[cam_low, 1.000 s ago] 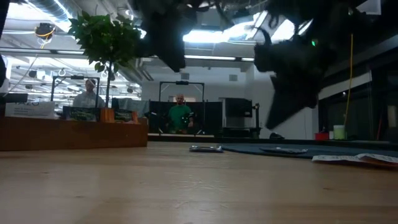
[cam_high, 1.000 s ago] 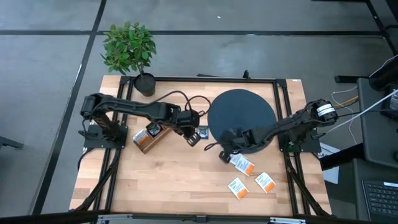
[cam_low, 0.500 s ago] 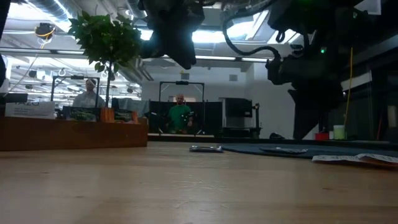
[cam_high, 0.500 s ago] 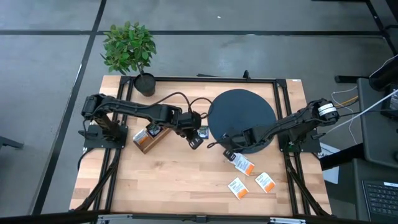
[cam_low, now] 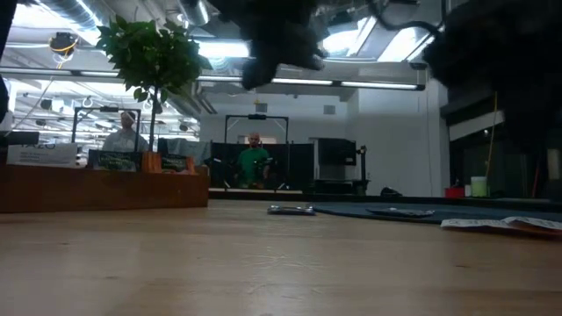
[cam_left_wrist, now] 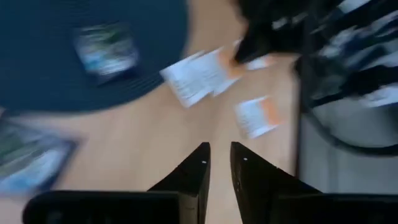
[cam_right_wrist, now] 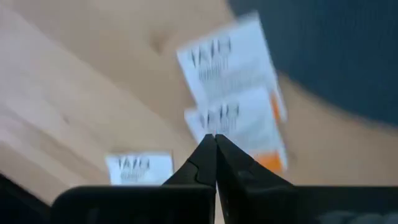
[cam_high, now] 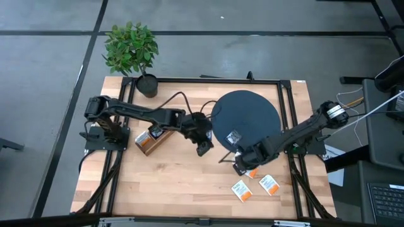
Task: Pick & Place Tea
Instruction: Put the white tea bag into the left section of the wooden organizer
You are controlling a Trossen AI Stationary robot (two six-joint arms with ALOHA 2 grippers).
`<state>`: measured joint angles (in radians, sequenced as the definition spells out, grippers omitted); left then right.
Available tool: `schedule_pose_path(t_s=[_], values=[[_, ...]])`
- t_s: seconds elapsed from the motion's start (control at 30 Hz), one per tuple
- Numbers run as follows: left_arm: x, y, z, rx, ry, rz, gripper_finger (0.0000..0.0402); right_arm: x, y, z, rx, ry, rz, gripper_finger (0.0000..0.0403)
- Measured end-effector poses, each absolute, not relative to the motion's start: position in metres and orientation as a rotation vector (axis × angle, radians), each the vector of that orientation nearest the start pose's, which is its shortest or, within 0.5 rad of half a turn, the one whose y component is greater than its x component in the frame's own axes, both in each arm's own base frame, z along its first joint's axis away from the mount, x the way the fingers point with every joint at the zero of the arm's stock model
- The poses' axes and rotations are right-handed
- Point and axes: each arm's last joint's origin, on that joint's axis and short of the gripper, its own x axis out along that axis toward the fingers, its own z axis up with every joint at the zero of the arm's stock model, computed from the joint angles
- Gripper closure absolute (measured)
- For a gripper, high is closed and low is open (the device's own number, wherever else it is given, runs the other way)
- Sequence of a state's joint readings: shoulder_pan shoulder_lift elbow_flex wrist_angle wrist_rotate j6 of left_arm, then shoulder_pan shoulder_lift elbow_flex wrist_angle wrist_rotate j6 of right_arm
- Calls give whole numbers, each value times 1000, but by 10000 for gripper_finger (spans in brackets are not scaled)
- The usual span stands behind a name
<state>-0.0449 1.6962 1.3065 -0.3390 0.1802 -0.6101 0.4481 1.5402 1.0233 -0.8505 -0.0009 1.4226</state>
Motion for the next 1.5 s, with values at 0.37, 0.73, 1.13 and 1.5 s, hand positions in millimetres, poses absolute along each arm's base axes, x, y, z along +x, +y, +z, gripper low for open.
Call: schedule_pose_path(t_s=[0.37,0.73,1.13,1.5], values=[[384,-31,220,-637,877,-13,343,228,134,178,1034,1289,-753,397],[397,-45,180,-671,973,-41,343,233,130,146,1025,1288,-805,397],[405,-48,174,-816,930,-1,343,265,138,127,1020,1182,-568,394],[406,-60,177,-943,907,53,343,288,103,127,848,1096,-447,394]])
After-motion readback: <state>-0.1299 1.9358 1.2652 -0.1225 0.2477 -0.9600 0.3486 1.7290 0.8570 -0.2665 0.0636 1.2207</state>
